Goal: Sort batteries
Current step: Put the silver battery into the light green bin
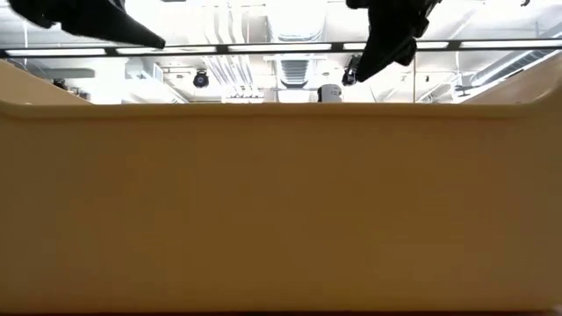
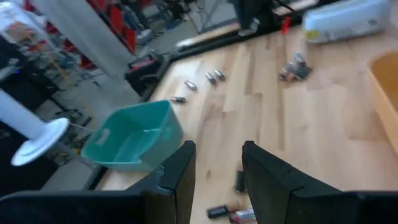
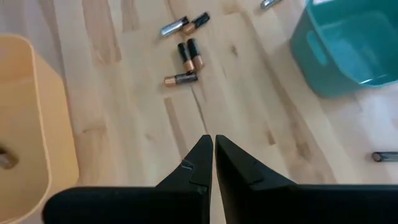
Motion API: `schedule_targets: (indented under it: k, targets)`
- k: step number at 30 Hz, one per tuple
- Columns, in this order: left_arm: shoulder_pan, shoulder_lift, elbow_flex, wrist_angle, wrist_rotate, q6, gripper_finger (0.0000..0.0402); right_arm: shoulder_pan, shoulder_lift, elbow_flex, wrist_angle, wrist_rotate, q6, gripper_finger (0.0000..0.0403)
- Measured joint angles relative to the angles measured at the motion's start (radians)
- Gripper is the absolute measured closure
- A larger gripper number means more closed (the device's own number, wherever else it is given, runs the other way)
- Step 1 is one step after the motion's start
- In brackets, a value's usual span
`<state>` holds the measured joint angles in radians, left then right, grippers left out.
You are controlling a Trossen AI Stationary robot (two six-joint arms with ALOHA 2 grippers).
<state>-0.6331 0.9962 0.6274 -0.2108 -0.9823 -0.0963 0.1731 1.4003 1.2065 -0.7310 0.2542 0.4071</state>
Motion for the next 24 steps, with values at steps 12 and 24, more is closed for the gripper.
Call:
schedule_targets:
  k: [12,24]
  targets:
    - [0.000,0.001,0.039,-0.031,-0.003,0.035,0.0290,-0.007,0.048,-0.057,-0.292,-0.133,0.221,0.0390]
    - [0.000,0.001,0.038,-0.029,-0.003,0.015,0.0290,0.055,0.021,-0.294,-0.180,-0.232,0.159,0.0390]
